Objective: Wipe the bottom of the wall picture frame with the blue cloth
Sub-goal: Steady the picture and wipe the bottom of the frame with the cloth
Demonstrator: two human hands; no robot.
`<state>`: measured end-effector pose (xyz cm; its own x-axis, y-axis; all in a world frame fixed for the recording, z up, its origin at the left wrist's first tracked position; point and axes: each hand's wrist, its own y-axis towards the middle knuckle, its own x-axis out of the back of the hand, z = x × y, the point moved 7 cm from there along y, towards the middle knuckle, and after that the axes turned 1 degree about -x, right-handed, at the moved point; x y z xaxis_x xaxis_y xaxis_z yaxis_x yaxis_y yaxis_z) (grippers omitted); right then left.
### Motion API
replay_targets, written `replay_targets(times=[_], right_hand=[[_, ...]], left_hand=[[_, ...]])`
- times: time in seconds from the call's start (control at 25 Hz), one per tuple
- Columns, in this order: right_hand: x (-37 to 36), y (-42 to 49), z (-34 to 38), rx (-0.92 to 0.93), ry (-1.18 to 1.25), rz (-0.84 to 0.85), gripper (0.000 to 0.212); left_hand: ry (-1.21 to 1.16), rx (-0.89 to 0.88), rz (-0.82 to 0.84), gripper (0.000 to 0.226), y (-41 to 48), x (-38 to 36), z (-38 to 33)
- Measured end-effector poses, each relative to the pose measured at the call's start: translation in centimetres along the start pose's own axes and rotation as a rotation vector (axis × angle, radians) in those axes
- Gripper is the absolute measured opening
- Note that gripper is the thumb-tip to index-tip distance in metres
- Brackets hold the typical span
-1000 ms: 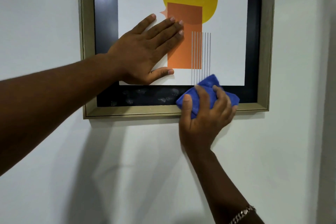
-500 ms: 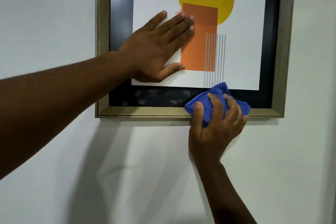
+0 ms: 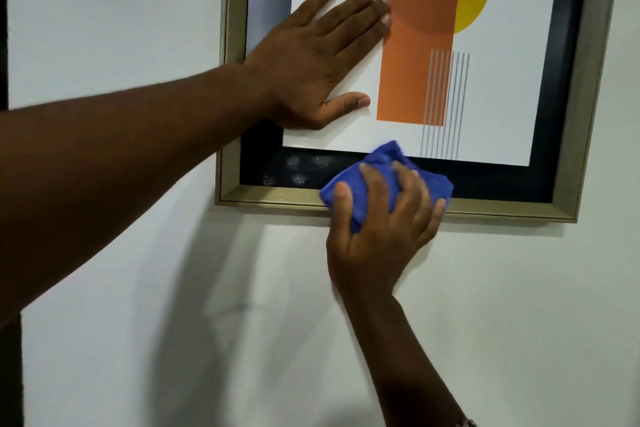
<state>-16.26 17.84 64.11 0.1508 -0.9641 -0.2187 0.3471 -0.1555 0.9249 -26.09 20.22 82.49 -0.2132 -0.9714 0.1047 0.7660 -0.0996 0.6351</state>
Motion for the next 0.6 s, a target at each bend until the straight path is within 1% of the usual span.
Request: replay_targets(times=[0.04, 0.08, 0.12, 0.16, 0.24, 0.28, 0.36, 0.4, 0.44, 0.56, 0.6], right_hand=[[0.3, -0.7, -0.4, 0.096, 0.022, 0.016, 0.042], [0.9, -0.8, -1.5, 0.123, 0.027, 0.011, 0.041], [1.1, -0.4, -2.1, 0.084, 0.012, -0.022, 0.039], [0.8, 0.1, -2.3, -0.012, -0.015, -0.056, 0.038], [0.0, 0.6, -0.3, -0.202, -0.044, -0.096, 0.037], [-0.5, 0.3, 1.1, -0.19, -0.045, -0.084, 0.037], [-0.7, -0.8, 2.2, 0.003, -0.002, -0.029, 0.039], [-0.5, -1.4, 1.7, 0.059, 0.02, -0.008, 0.039], [-0.4, -1.5, 1.4, 0.051, 0.03, -0.01, 0.039], [-1.2, -0.7, 3.1, -0.181, 0.009, -0.056, 0.041], [-1.4, -0.7, 4.4, -0.182, 0.006, -0.04, 0.043]], left_hand=[[-0.003, -0.001, 0.0, 0.087, -0.1, -0.1, 0.0], [0.0, 0.004, 0.001, 0.087, -0.2, -0.1, 0.0], [0.008, 0.013, 0.003, 0.087, -0.3, -0.1, 0.1], [0.007, 0.021, 0.006, 0.087, -0.4, -0.1, 0.2], [-0.016, 0.025, 0.017, 0.087, -0.3, 0.1, 0.2], [-0.018, 0.031, 0.022, 0.087, -0.4, 0.2, 0.2], [-0.022, 0.024, 0.027, 0.087, -0.3, 0.2, 0.2], [-0.018, 0.014, 0.029, 0.087, -0.3, 0.2, 0.1], [-0.002, 0.009, 0.027, 0.086, -0.5, 0.1, 0.2], [0.01, 0.008, 0.02, 0.085, -0.6, 0.1, 0.4], [0.002, 0.005, 0.022, 0.086, -0.6, 0.2, 0.4]])
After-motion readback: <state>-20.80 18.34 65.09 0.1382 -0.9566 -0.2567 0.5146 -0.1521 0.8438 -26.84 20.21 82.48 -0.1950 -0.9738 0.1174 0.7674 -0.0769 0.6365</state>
